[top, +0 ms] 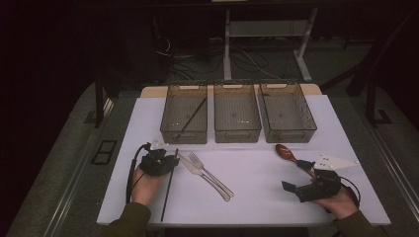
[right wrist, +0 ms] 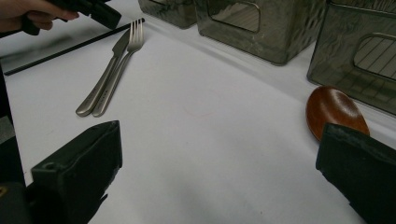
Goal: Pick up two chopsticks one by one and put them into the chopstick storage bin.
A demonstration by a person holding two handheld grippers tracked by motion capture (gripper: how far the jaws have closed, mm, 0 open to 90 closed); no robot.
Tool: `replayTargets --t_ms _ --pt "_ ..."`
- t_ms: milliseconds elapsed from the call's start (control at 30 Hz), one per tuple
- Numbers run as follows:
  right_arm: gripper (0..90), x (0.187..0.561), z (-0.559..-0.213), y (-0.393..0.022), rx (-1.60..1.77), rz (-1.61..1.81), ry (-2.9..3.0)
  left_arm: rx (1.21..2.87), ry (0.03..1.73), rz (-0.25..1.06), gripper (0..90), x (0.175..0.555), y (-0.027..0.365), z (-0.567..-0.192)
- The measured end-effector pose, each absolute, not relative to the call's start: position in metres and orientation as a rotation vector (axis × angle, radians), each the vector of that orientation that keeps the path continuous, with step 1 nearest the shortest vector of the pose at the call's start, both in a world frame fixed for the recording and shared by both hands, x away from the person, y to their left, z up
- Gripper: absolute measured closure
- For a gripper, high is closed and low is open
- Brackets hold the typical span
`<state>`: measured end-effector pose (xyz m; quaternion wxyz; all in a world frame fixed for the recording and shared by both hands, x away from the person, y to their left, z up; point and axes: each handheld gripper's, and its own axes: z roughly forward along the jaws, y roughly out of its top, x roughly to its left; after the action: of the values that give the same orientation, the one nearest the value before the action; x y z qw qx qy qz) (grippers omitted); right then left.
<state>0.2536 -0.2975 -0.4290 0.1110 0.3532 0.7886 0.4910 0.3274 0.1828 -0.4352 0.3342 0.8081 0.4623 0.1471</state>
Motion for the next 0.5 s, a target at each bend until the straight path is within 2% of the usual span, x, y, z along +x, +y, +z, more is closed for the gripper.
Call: replayTargets --t_ms 200,500 --pt "0.7 0.253 -0.429 -0.298 1.037 1.443 2.315 2.097 1.251 0.411 72.9 0.342 0.183 -0.436" --pt "0.7 0.253 -0.429 -0.298 1.032 1.442 2.316 2.106 1.255 0.382 75.9 0.344 0.183 -0.441"
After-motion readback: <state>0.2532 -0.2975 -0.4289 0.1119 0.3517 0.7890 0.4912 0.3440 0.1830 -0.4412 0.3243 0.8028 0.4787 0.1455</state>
